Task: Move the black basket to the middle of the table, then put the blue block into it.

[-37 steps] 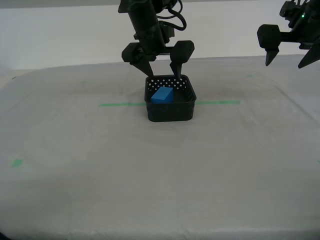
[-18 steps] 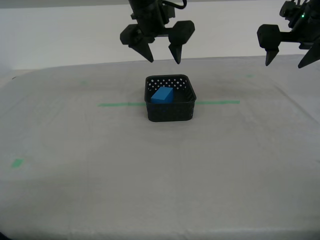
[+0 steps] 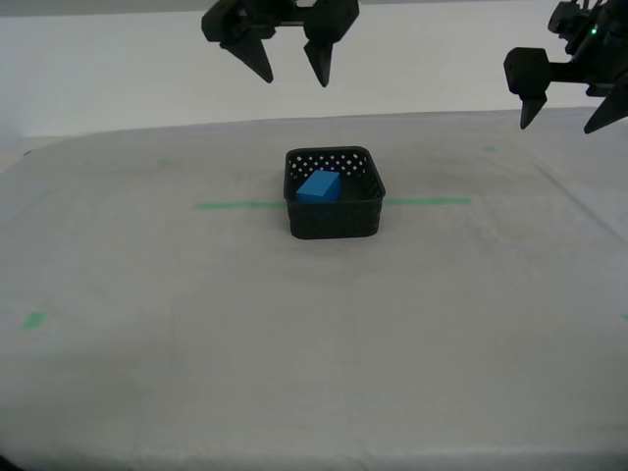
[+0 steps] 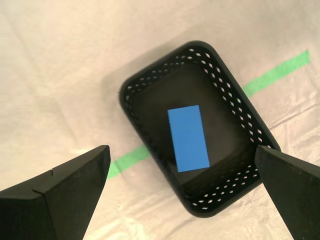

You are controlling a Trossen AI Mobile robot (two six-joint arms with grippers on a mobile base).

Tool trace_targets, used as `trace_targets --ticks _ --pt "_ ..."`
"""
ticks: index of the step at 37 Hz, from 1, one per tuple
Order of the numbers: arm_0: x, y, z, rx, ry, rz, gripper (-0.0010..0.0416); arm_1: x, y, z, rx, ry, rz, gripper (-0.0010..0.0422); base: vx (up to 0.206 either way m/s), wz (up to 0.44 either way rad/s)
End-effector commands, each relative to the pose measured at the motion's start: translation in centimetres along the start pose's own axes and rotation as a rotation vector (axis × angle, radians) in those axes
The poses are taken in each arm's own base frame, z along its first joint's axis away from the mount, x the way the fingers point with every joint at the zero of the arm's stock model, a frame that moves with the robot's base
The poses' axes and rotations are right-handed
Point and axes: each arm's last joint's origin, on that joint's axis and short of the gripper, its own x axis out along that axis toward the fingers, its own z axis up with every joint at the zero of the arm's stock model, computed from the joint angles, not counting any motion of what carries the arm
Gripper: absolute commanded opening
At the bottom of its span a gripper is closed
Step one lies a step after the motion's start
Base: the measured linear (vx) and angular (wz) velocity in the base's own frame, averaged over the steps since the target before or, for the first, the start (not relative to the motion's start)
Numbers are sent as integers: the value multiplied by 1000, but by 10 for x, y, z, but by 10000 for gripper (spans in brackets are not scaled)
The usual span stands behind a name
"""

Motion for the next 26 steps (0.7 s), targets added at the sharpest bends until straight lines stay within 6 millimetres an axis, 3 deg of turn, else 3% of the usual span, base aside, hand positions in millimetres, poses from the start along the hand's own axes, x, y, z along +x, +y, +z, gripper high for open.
trace_targets --ticks 1,13,26 --pt "0 0 0 -1 -3 1 399 -12 9 0 -11 -9 32 398 0 0" --pt "0 0 0 -1 -2 1 398 -44 41 -3 -73 -23 98 398 0 0" --pt "0 0 0 0 -3 1 399 -53 76 -8 -139 -3 141 398 0 0"
